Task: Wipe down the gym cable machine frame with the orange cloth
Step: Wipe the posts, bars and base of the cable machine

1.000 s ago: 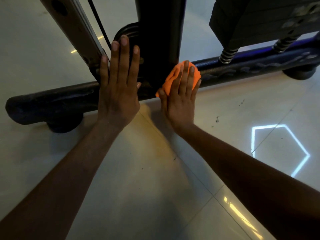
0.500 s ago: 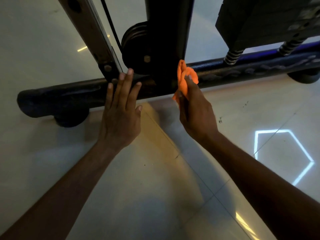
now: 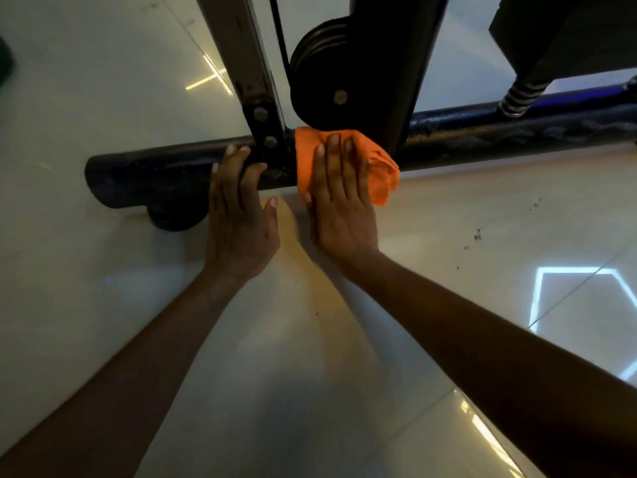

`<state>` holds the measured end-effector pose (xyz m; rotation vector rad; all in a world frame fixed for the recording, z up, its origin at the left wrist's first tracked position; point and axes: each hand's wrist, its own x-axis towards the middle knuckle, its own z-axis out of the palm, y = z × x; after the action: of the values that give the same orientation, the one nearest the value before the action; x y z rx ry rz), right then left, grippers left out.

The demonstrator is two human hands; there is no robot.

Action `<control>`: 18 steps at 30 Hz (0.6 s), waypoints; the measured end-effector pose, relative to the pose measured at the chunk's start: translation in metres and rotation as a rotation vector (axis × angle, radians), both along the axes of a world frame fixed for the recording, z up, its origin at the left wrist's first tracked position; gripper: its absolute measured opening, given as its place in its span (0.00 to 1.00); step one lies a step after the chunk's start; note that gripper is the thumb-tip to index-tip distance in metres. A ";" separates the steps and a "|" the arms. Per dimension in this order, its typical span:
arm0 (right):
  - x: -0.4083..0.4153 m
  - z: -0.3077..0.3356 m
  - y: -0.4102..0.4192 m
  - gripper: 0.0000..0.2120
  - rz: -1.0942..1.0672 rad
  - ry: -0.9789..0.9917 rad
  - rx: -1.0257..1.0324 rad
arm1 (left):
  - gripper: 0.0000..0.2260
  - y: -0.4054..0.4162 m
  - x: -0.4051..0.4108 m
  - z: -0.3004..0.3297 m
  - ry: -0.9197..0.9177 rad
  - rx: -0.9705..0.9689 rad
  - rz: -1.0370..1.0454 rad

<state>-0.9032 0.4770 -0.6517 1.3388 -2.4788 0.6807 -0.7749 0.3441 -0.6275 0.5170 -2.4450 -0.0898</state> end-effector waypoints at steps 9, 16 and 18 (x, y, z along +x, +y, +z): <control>-0.023 0.011 -0.015 0.33 0.105 0.106 0.077 | 0.29 -0.029 -0.011 -0.003 -0.017 0.102 0.048; -0.039 0.018 -0.001 0.31 0.179 0.104 0.096 | 0.33 -0.045 -0.006 0.006 -0.147 0.078 -0.005; -0.040 0.012 0.009 0.32 0.183 0.145 0.124 | 0.32 -0.050 -0.003 0.009 -0.184 0.069 -0.021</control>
<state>-0.9430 0.4863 -0.6401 1.6146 -2.3371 0.4540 -0.7776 0.2942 -0.6185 0.5516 -2.6353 -0.1418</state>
